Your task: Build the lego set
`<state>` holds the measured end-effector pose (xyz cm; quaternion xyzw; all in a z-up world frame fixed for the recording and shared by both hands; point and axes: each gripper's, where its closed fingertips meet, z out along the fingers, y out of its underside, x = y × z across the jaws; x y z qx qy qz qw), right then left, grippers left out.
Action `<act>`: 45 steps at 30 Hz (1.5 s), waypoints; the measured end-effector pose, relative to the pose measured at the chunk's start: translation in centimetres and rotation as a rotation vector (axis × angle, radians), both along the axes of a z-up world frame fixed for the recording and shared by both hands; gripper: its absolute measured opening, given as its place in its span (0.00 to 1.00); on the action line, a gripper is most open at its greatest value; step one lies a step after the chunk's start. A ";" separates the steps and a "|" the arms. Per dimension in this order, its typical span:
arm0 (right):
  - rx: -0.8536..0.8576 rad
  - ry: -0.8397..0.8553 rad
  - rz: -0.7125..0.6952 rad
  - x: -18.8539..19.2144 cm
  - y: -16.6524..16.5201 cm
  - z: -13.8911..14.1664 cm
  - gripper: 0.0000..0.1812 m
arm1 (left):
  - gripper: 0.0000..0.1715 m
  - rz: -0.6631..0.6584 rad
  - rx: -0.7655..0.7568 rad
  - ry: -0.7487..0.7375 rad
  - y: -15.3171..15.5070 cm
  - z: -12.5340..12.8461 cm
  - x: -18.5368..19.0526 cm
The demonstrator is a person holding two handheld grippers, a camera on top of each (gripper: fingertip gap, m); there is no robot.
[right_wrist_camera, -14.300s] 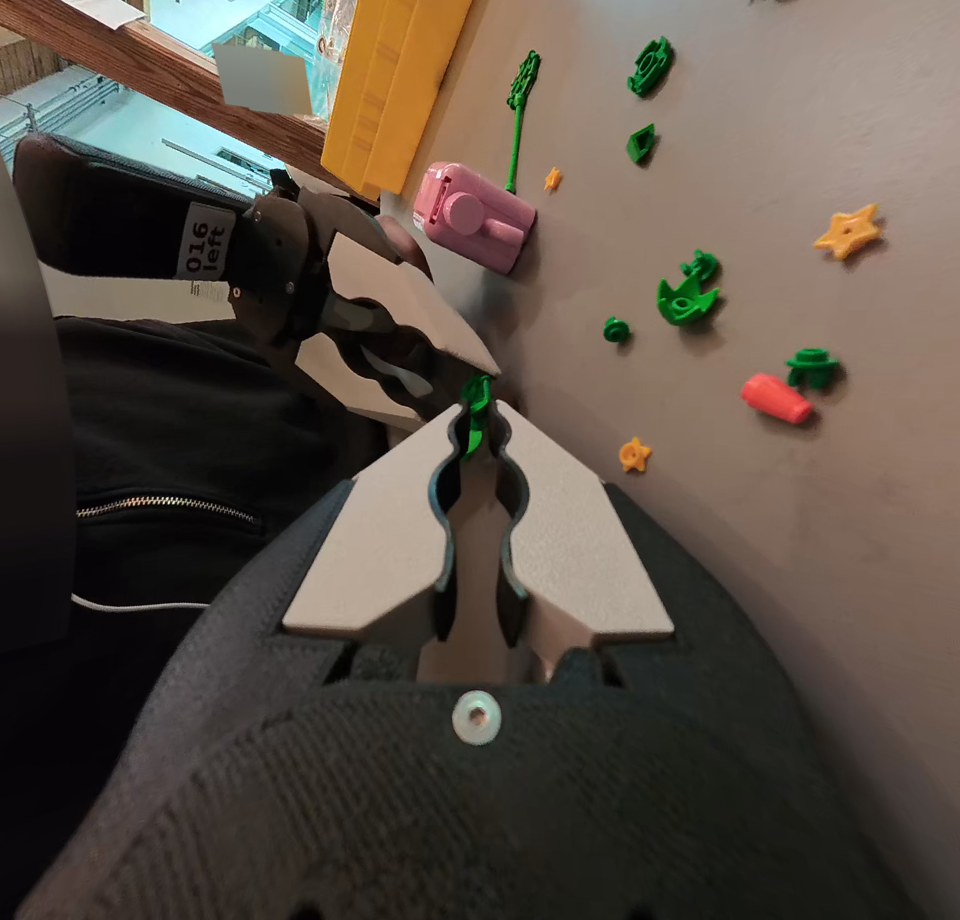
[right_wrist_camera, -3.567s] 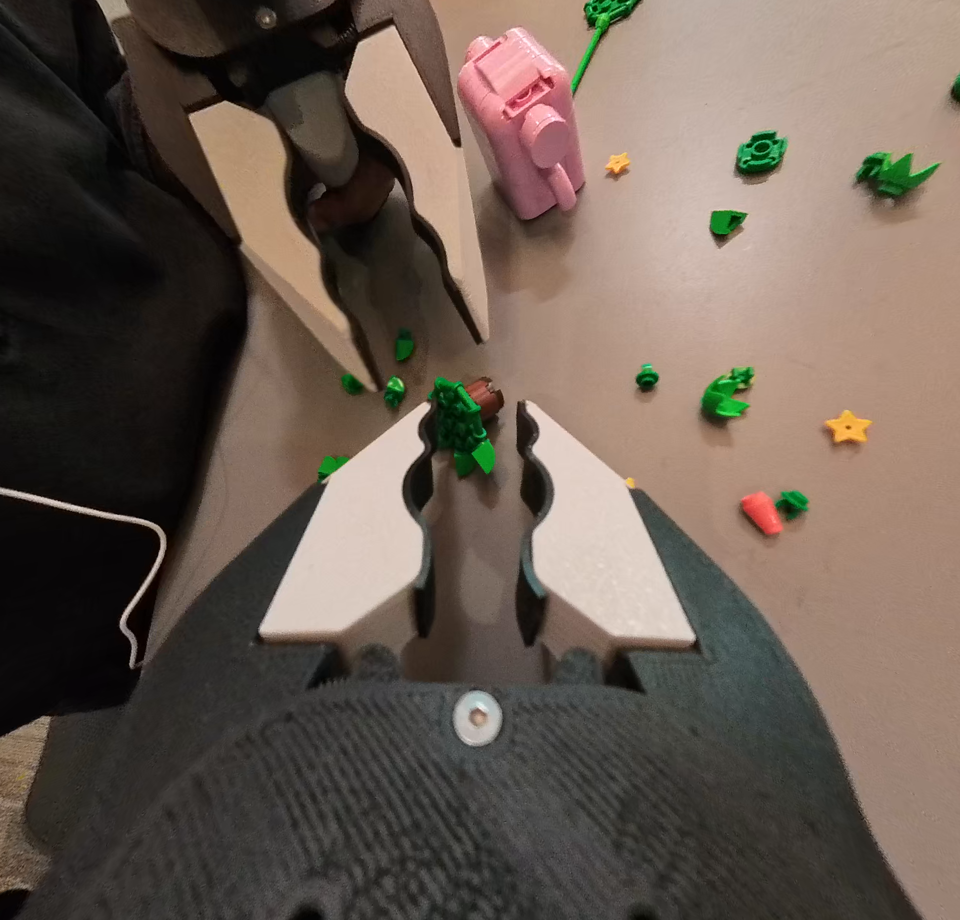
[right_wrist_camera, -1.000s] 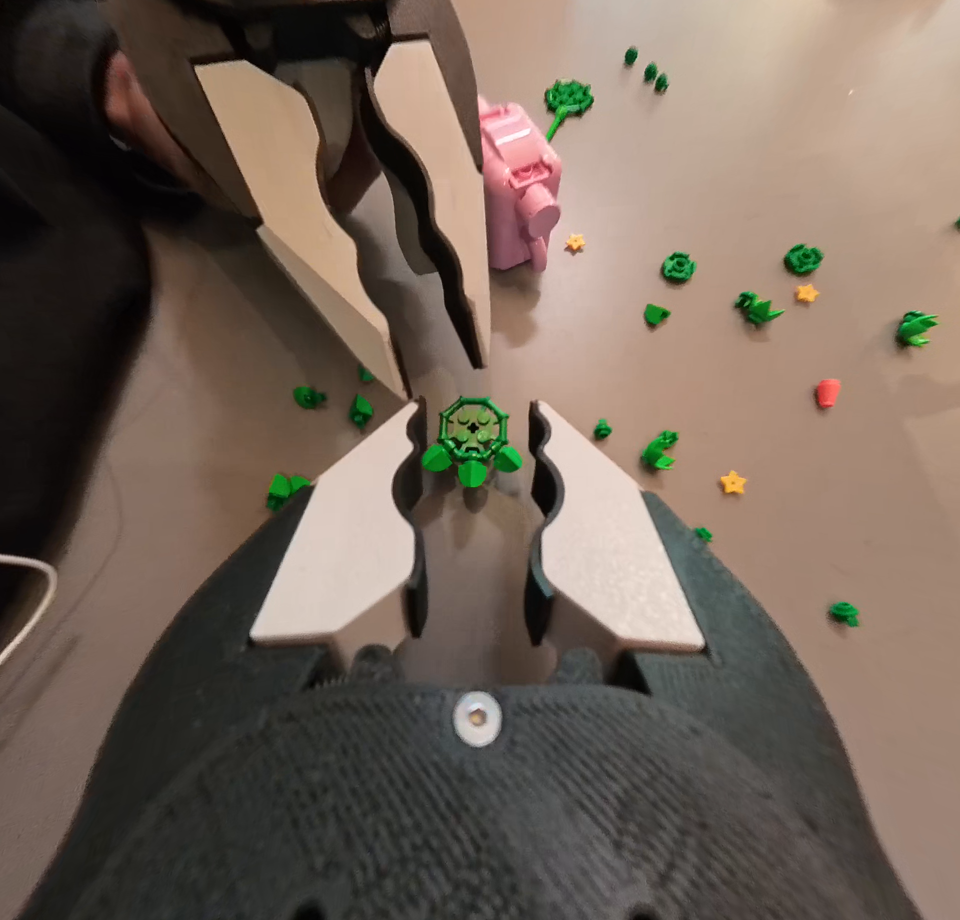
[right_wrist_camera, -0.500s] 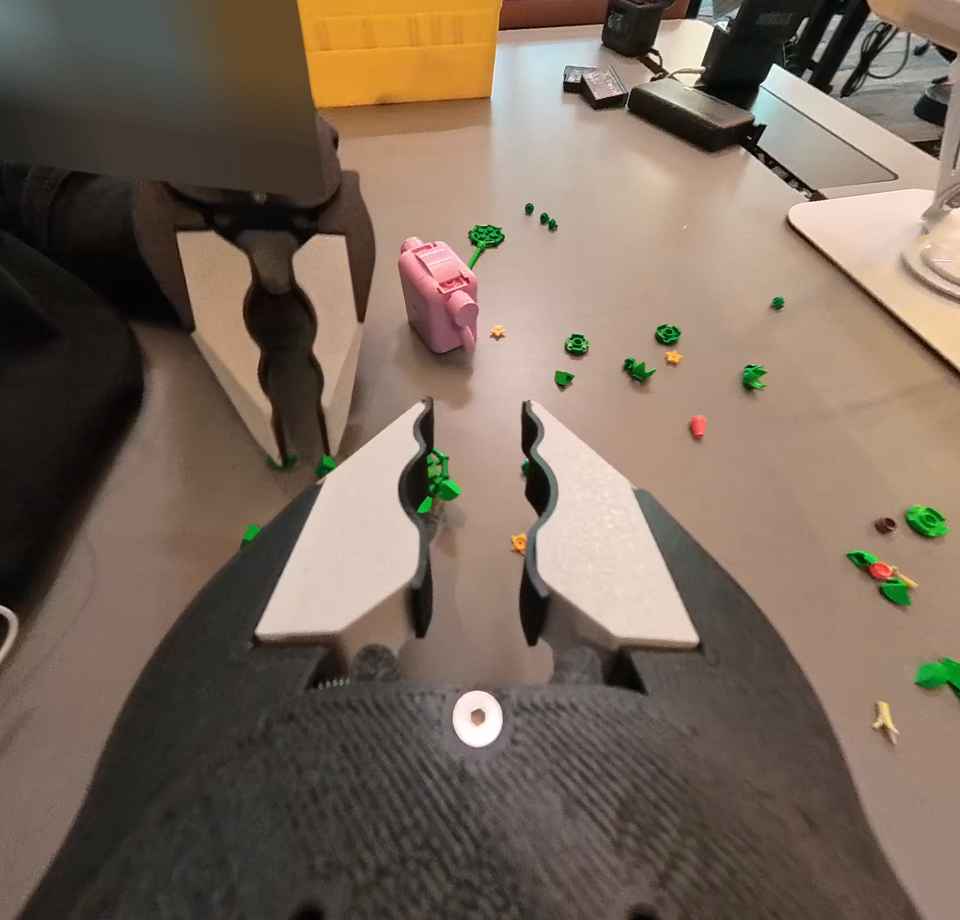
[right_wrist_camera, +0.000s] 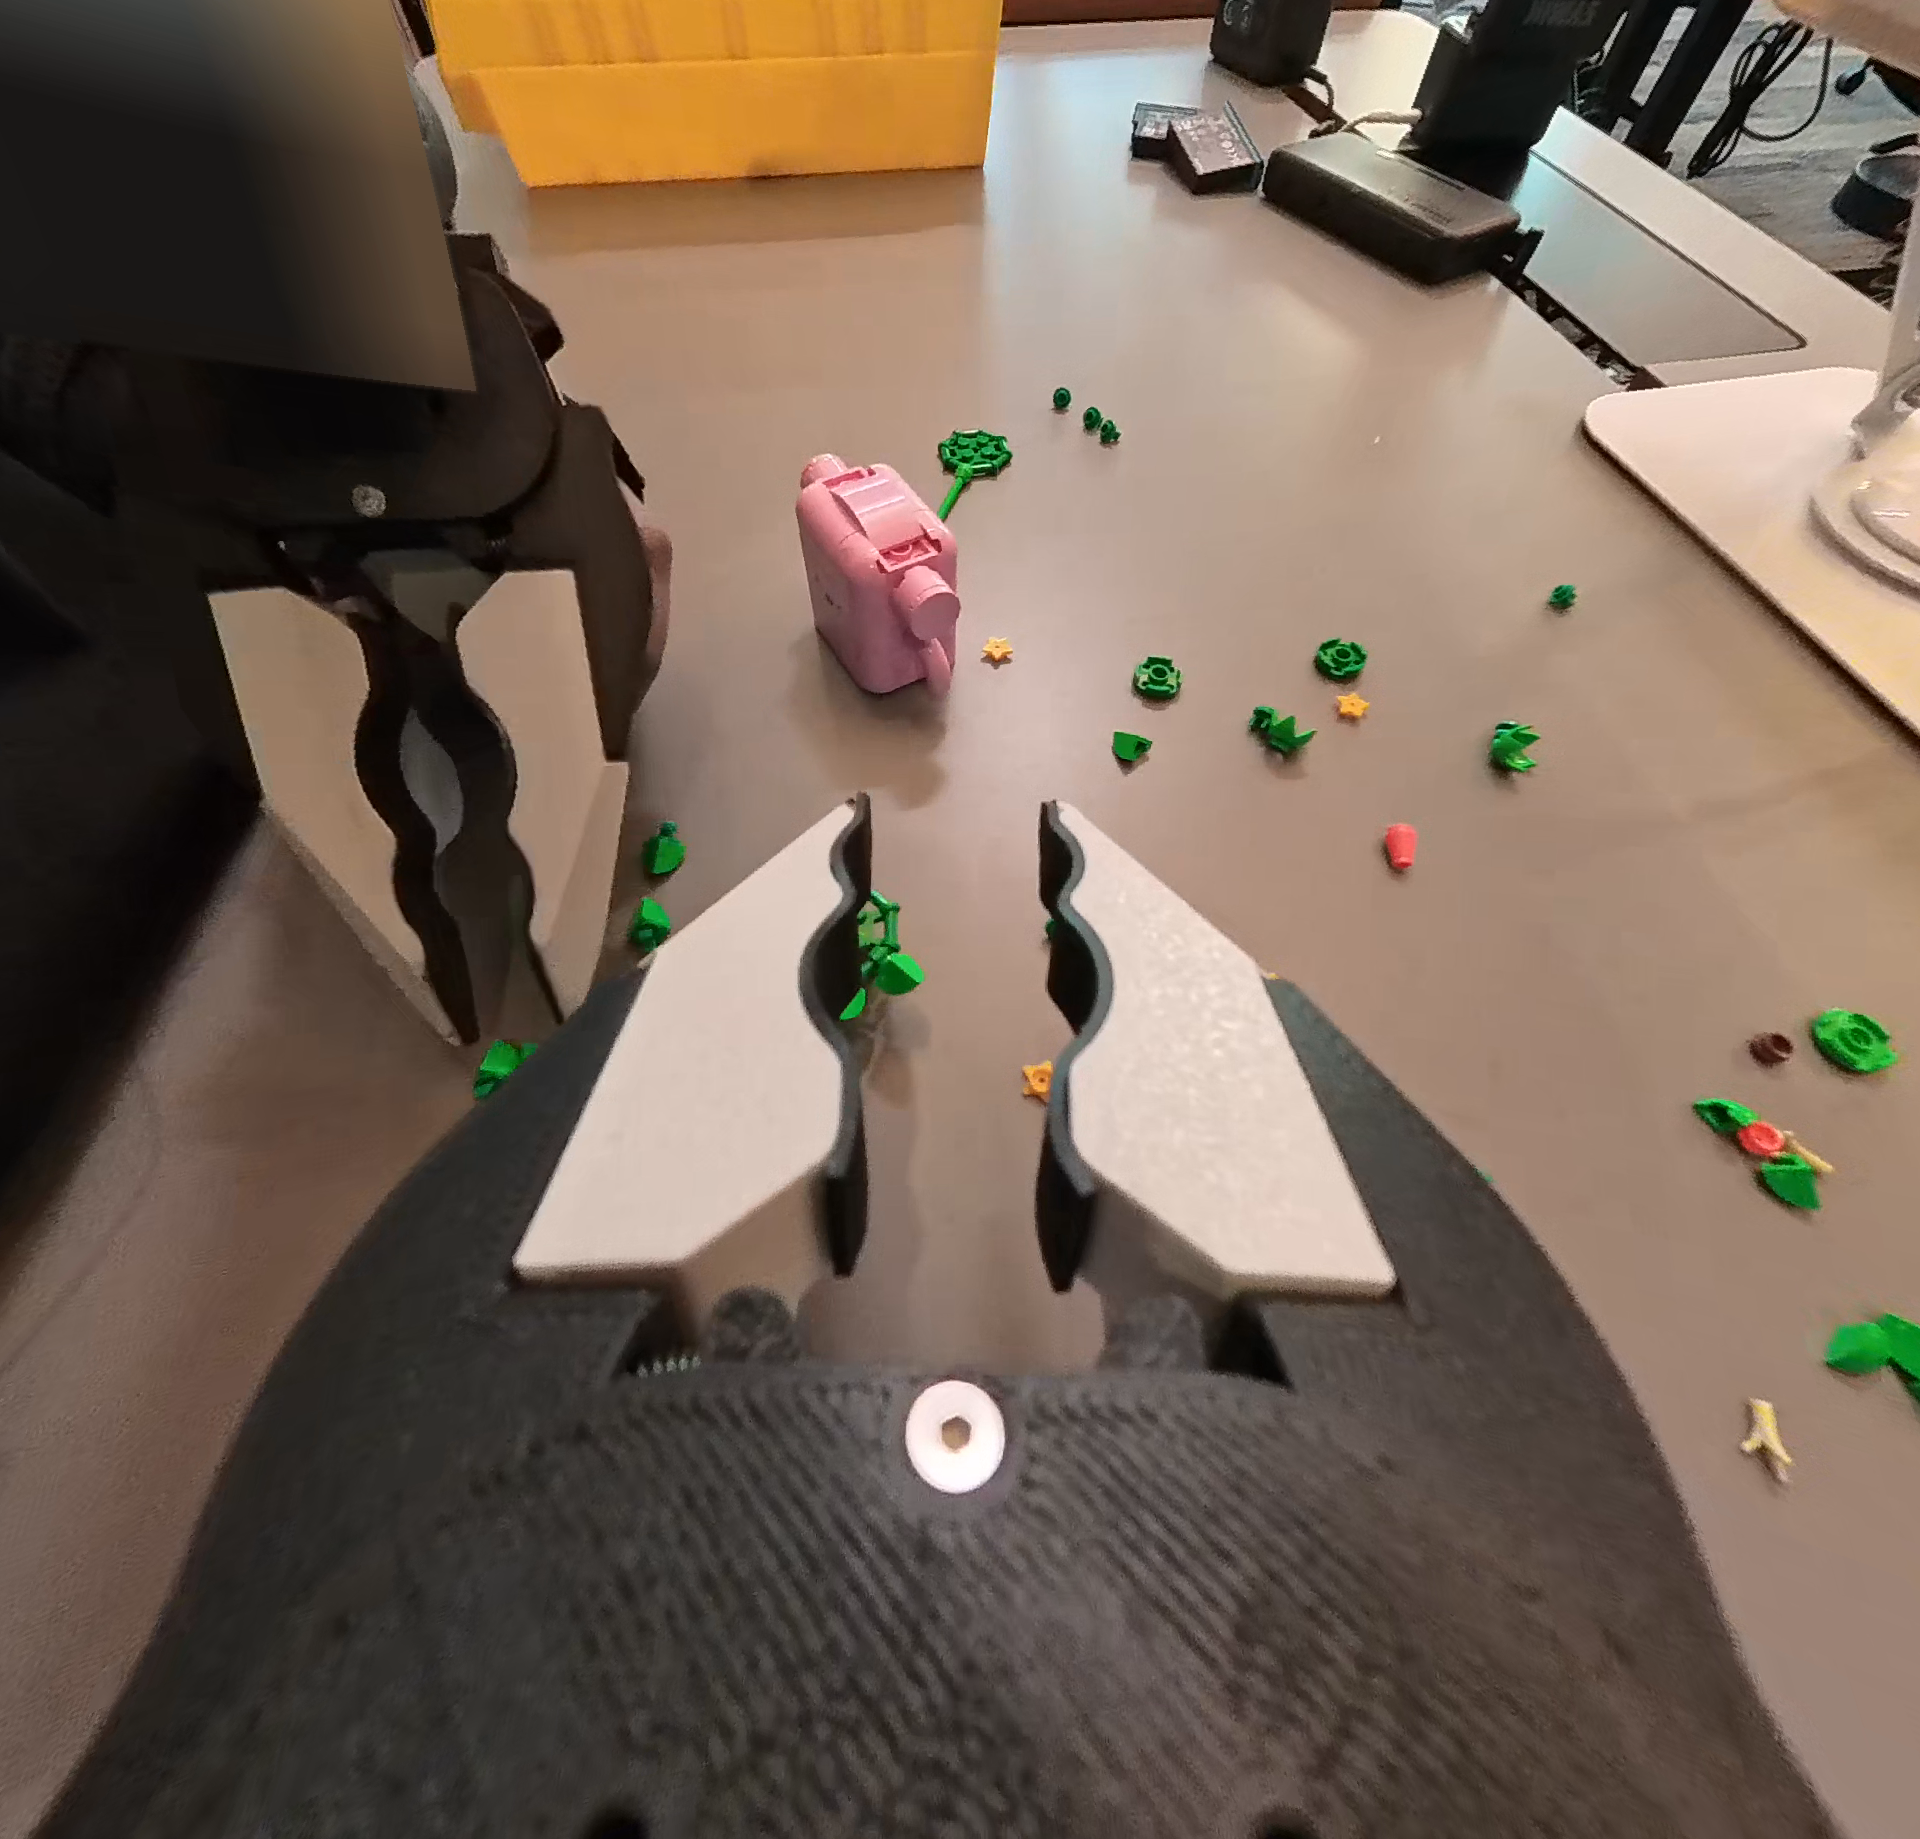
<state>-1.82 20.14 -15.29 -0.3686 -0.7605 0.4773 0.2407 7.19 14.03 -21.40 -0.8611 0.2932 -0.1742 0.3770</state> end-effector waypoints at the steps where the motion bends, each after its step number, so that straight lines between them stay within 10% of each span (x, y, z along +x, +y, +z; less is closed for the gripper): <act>1: 0.002 0.000 0.001 0.0 0.0 0.0 0.17 | 0.09 -0.003 -0.001 0.008 0.0 -0.1 0.0; 45: 0.010 -0.031 0.005 -0.1 -0.1 -1.0 0.16 | 0.03 0.099 -0.059 0.012 -2.0 -0.8 -5.4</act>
